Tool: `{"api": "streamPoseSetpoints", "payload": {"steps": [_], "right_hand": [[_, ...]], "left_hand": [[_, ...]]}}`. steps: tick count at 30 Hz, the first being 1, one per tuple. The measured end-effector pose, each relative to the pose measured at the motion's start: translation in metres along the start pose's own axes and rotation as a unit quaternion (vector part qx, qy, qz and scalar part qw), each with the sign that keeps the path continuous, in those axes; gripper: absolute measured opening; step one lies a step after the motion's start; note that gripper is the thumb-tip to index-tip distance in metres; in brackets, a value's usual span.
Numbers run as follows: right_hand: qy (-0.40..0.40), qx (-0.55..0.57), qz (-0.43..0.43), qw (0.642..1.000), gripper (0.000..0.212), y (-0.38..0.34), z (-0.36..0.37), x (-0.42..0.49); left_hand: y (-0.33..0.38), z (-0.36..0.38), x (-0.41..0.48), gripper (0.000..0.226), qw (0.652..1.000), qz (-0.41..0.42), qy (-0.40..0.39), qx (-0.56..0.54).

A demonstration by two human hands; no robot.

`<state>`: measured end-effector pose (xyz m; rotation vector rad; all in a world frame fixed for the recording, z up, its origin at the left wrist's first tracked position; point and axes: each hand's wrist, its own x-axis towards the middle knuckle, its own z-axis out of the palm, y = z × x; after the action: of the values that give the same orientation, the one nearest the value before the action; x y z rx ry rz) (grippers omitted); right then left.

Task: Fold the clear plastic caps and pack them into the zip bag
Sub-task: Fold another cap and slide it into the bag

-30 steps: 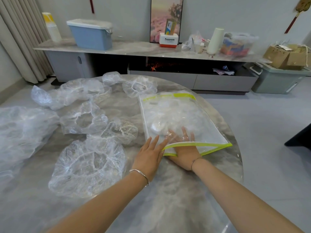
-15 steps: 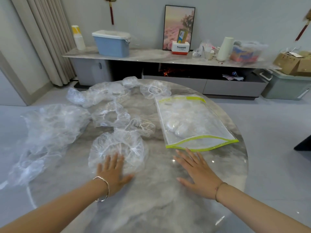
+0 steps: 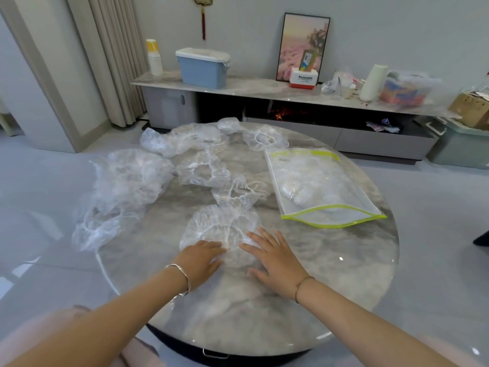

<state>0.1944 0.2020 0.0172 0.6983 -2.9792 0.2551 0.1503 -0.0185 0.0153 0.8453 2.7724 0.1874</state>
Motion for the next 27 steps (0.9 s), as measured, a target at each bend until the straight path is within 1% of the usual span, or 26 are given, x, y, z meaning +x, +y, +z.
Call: {"api": "streamPoseSetpoints", "payload": {"steps": [2,3,4,5,6,8,9,11,13,14,15,17,18,20,22,23,24,26,27], "right_hand": [[0.014,-0.002,0.005,1.0,0.043,0.001,-0.002,0.007],[0.006,0.008,0.019,1.0,0.039,0.001,-0.003,0.01],[0.005,0.026,0.033,0.999,0.035,0.003,-0.003,0.011],[0.023,0.044,0.036,0.998,0.033,0.004,-0.004,0.015],[0.045,0.065,0.042,0.996,0.036,0.004,-0.006,0.018],[0.104,0.098,0.058,0.988,0.047,0.004,-0.013,0.026],[0.142,0.107,0.064,0.982,0.047,0.004,-0.019,0.027],[0.209,0.123,0.056,0.969,0.039,0.003,-0.034,0.025],[0.246,0.109,0.01,0.963,0.029,0.004,-0.045,0.014],[0.251,0.095,-0.015,0.963,0.025,0.006,-0.048,0.006],[0.247,0.082,-0.034,0.965,0.022,0.01,-0.049,-0.003],[0.23,0.071,-0.044,0.97,0.019,0.019,-0.044,-0.02],[0.212,0.071,-0.032,0.974,0.019,0.025,-0.039,-0.029],[0.173,0.077,0.003,0.982,0.022,0.033,-0.032,-0.044],[0.139,0.107,0.043,0.984,0.028,0.037,-0.028,-0.058],[0.119,0.141,0.064,0.981,0.031,0.038,-0.028,-0.062],[0.092,0.186,0.089,0.974,0.03,0.038,-0.028,-0.066],[0.041,0.28,0.146,0.948,0.016,0.037,-0.026,-0.07],[0.03,0.317,0.178,0.931,0.011,0.037,-0.024,-0.071]], "left_hand": [[-0.003,-0.002,0.0,0.053,1.0,0.003,-0.002,-0.008],[-0.004,-0.003,-0.001,0.057,1.0,0.005,0.005,-0.009],[-0.003,-0.004,-0.001,0.066,1.0,0.006,0.019,-0.015],[-0.003,-0.004,-0.002,0.078,0.999,0.007,0.039,-0.024],[-0.002,-0.005,-0.003,0.087,0.997,0.009,0.064,-0.033],[-0.002,-0.01,-0.005,0.093,0.991,0.014,0.116,-0.063],[-0.002,-0.012,-0.005,0.09,0.987,0.018,0.142,-0.071],[-0.005,-0.015,-0.007,0.066,0.974,0.044,0.213,-0.068],[-0.005,-0.019,-0.011,0.043,0.949,0.074,0.297,-0.081],[-0.005,-0.021,-0.013,0.039,0.94,0.084,0.317,-0.098],[-0.003,-0.023,-0.015,0.038,0.935,0.093,0.32,-0.119],[0.0,-0.021,-0.02,0.038,0.936,0.127,0.298,-0.135],[0.001,-0.015,-0.02,0.041,0.937,0.154,0.286,-0.129],[0.004,-0.009,-0.023,0.055,0.943,0.186,0.243,-0.13],[0.01,-0.007,-0.025,0.065,0.954,0.177,0.183,-0.155],[0.013,-0.007,-0.026,0.065,0.96,0.163,0.152,-0.169],[0.016,-0.007,-0.026,0.061,0.964,0.149,0.126,-0.18],[0.021,-0.006,-0.025,0.048,0.968,0.12,0.103,-0.197],[0.023,-0.005,-0.023,0.04,0.969,0.104,0.097,-0.201]]}}
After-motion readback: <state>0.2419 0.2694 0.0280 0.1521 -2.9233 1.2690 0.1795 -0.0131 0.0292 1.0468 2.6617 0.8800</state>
